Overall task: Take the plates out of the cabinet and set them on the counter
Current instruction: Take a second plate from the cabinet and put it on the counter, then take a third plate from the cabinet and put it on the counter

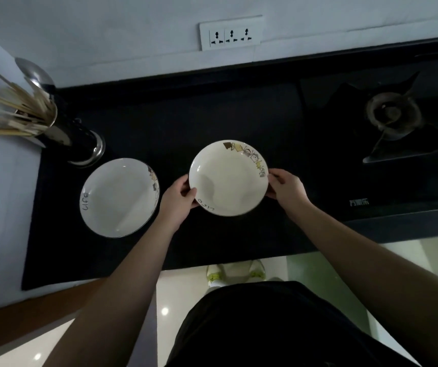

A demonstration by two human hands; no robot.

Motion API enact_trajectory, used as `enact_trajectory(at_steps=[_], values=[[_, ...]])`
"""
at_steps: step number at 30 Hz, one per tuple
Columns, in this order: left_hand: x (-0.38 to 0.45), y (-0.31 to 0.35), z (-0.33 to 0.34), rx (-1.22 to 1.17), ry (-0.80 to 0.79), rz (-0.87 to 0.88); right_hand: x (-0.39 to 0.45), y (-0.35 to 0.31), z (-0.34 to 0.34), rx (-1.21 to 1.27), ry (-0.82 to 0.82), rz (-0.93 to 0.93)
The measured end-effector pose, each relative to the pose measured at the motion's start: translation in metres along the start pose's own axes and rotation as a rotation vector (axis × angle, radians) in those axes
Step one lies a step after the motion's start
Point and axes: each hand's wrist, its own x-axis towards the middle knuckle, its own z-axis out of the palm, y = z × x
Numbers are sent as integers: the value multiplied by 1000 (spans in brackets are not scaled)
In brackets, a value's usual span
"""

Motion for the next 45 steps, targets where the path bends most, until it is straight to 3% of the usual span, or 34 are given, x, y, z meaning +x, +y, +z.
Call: enact_trajectory(at_steps=[6,14,21,26,35,45], values=[[-28,3,-6,210,153,87,-4,6,-17,-128,114,-37],[-99,14,8,660,130,393,-69,8,-87,-425,-99,-226],[-133,27,29,980,48,783,-121,5,-88,-741,-194,-356],[-136,25,37,1134,-36,893,-150,23,-79,-862,-66,-405],[-145,20,39,1262,-262,1047,-232,63,-60,-1036,169,-263],[-178,31,106,1316,-503,1288,-332,125,-87,-871,455,43]])
